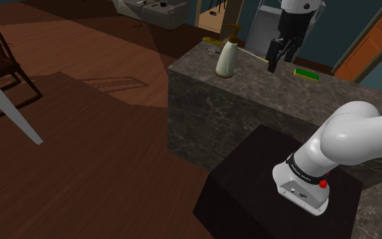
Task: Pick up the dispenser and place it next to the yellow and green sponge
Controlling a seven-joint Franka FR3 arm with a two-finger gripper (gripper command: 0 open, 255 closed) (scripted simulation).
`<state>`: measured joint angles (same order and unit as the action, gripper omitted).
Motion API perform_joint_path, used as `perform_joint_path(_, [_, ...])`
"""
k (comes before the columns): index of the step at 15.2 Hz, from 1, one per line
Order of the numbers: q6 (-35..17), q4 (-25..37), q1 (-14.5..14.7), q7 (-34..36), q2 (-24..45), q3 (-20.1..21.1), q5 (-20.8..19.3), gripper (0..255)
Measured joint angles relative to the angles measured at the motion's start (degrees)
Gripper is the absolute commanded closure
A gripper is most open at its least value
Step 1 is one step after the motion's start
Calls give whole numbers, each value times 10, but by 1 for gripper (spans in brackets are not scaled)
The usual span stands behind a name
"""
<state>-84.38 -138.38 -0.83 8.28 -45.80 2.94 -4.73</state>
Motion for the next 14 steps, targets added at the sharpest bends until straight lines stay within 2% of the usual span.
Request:
perform_joint_path(6, [-34, 47, -15, -27, 74, -28, -22, 0])
perform_joint_path(14, [-79, 185, -33, -74, 244, -72, -40, 0])
